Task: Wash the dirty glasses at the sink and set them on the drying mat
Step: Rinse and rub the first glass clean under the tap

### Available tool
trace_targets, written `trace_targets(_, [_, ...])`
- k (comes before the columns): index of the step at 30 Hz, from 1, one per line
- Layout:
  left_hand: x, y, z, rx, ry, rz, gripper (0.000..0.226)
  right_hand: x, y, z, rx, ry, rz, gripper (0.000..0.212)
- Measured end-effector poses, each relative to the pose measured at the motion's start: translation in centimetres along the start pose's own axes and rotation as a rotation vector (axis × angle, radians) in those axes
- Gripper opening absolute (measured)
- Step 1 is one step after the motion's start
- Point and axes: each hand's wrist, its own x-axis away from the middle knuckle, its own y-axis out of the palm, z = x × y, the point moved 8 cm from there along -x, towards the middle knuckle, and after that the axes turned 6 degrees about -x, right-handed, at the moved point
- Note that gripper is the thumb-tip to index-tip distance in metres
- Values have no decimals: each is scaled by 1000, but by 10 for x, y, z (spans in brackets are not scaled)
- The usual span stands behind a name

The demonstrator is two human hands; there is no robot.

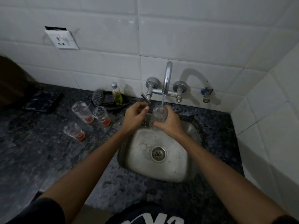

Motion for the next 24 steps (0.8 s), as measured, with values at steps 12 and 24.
trace_targets(12, [-70,29,-37,-188,-503,173,37,-2,-13,-16,8,-49,54,59])
trace_targets(24, [-76,36,-9,-503,-170,75,12,2,-23,-25,65,-93,73,72])
